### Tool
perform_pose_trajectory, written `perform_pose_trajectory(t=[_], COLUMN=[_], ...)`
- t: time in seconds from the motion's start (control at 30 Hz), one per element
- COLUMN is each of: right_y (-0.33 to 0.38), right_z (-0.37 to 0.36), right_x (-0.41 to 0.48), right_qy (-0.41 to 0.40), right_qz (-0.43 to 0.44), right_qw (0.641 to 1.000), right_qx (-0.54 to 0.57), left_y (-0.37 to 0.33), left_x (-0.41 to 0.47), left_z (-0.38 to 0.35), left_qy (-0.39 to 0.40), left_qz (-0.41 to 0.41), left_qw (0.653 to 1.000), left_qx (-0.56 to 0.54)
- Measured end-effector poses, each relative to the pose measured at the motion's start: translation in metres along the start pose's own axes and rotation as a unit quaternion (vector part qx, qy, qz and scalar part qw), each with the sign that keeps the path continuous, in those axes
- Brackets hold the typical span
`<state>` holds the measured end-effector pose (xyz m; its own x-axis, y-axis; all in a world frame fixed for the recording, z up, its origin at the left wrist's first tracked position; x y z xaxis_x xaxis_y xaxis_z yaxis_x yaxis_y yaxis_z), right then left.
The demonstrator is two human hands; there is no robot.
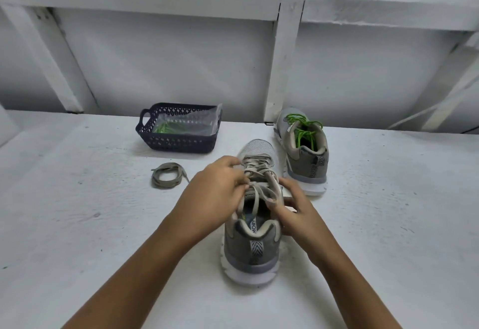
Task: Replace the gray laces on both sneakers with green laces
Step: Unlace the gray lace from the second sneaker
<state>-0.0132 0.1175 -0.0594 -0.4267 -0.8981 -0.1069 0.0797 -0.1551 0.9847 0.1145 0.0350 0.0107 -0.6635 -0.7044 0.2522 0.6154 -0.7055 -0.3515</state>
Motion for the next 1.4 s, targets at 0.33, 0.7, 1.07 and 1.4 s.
perform_pose_trajectory(t=[0.33,0.7,1.07,1.4], right_y=[0.001,0.060,0.049,0.065], right_z=[0.006,-0.014,0.000,-0.007], right_x=[-0.003,0.009,0.018,0.014], right_qy=[-0.048,-0.052,-0.126,-0.097], right_qz=[0.028,0.310,0.202,0.276], right_qw=[0.998,0.834,0.965,0.927], right_qx=[-0.043,-0.453,-0.112,-0.233], left_y=[0.039,0.036,0.016,0.012], left_x=[-0.009,-0.005,0.004,0.011], left_z=[0.034,0.014,-0.012,-0.024], left_qy=[-0.079,-0.032,-0.018,-0.048], left_qz=[0.136,0.052,-0.065,-0.018], left_qw=[0.708,0.954,0.996,0.968], left_qx=[-0.688,-0.293,-0.066,-0.245])
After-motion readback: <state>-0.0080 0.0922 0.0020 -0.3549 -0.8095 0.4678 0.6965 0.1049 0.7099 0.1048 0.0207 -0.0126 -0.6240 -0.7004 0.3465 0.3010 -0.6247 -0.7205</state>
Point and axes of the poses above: each hand's wrist, its own x-axis towards the middle knuckle, its own z-axis out of the back of the hand, y = z × x, the point moved 6 cm from there along x, towards the middle knuckle, and after that the axes turned 5 degrees about x, right-handed, at the moved point
